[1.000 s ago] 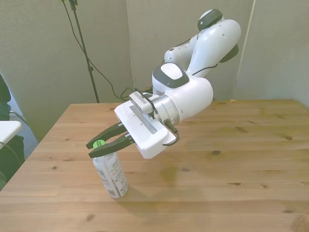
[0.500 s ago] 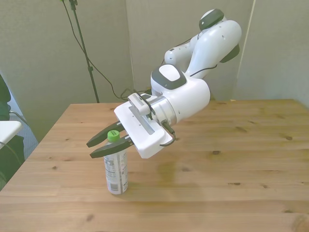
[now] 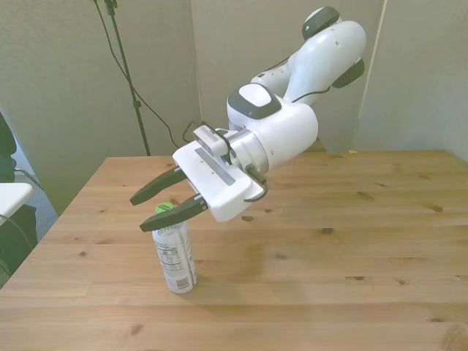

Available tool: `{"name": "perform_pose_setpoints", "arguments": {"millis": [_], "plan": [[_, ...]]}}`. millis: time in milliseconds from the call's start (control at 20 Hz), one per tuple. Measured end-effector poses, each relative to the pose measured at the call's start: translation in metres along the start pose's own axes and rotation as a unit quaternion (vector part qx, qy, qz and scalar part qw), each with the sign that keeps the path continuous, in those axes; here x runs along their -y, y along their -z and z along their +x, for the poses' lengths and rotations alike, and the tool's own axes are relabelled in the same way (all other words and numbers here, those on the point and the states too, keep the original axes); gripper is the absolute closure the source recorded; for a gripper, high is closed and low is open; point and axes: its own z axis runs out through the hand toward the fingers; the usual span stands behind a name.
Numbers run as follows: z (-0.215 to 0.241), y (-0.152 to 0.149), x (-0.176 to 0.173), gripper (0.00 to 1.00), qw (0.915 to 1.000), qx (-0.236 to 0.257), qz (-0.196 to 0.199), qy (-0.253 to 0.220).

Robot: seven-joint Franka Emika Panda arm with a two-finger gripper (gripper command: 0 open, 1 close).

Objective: Stand the water bottle

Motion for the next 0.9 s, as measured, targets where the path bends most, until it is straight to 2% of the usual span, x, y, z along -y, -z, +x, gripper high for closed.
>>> {"name": "perform_pose_setpoints", "arguments": {"millis": [250, 500, 700, 900], "plan": [[0.053, 0.045, 0.037, 0.0, 0.9983, 0.058, -0.003, 0.01], [0.095, 0.078, 0.068, 0.0, 0.9934, 0.107, -0.025, 0.033], [0.105, 0.101, 0.079, 0.0, 0.9823, 0.169, -0.033, 0.073], [0.094, 0.123, 0.077, 0.0, 0.9661, 0.229, -0.043, 0.11]]}}
